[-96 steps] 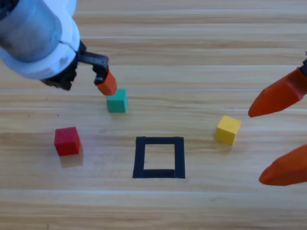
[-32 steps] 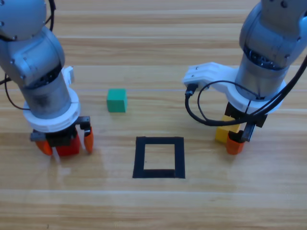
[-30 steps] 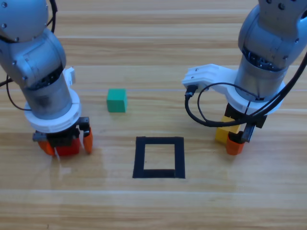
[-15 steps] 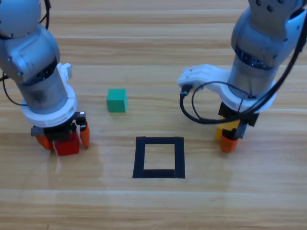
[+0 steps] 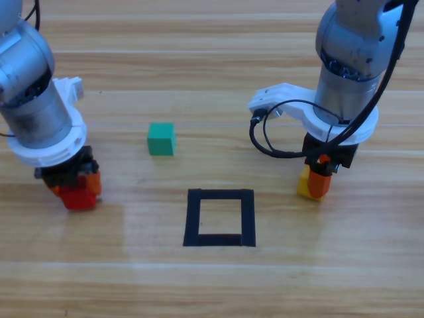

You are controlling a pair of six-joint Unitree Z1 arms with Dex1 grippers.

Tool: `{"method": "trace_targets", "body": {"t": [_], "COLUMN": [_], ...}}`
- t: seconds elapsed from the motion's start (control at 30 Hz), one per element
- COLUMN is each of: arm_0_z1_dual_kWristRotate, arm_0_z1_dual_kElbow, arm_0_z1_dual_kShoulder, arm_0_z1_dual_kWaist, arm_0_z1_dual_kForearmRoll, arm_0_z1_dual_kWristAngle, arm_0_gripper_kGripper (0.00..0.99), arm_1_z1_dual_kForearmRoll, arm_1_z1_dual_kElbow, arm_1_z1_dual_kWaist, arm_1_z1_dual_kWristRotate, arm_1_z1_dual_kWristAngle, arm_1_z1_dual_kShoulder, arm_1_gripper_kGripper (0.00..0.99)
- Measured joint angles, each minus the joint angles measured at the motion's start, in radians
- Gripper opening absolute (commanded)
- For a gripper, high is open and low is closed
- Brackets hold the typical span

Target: Stack the blocks in the rectangular block: red at the bottom, yellow in the middle, green on top

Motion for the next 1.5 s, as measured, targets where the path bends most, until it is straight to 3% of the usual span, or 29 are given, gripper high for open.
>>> {"method": "trace_targets", "body": {"t": [0.03,0.07,0.2,0.4,0.63,0.97,1.5], "arm_0_z1_dual_kWristRotate": [-0.004,-0.009,-0.034,-0.119,-0.258,-0.343,-0.432], "arm_0_z1_dual_kElbow": [-0.004,-0.01,-0.123,-0.422,-0.511,-0.54,-0.649], "arm_0_z1_dual_kShoulder": [0.0,0.0,0.0,0.052,0.142,0.19,0.311], "arm_0_z1_dual_kWaist": [-0.006,-0.017,-0.109,-0.293,-0.425,-0.475,-0.476], "arm_0_z1_dual_kForearmRoll": [0.0,0.0,0.083,0.273,0.336,0.338,0.338], "arm_0_z1_dual_kWristAngle": [-0.001,-0.001,0.0,0.02,0.05,0.063,0.063], "arm_0_gripper_kGripper": [0.04,0.038,0.018,0.02,0.023,0.026,0.026], "arm_1_z1_dual_kForearmRoll": [0.007,0.013,0.046,0.079,0.071,-0.073,-0.144], "arm_1_z1_dual_kElbow": [-0.006,-0.012,-0.024,-0.023,0.025,0.187,0.293], "arm_1_z1_dual_kWaist": [-0.001,-0.001,-0.001,-0.011,-0.052,-0.089,-0.111], "arm_1_z1_dual_kWristRotate": [0.0,0.0,0.03,0.242,0.426,0.466,0.468], "arm_1_z1_dual_kWristAngle": [0.0,0.0,-0.002,-0.04,-0.046,0.053,0.057], "arm_1_z1_dual_kShoulder": [0.007,0.015,0.018,-0.005,-0.238,-0.315,-0.318], "arm_1_gripper_kGripper": [0.029,0.0,0.0,0.0,0.0,0.0,0.0]}}
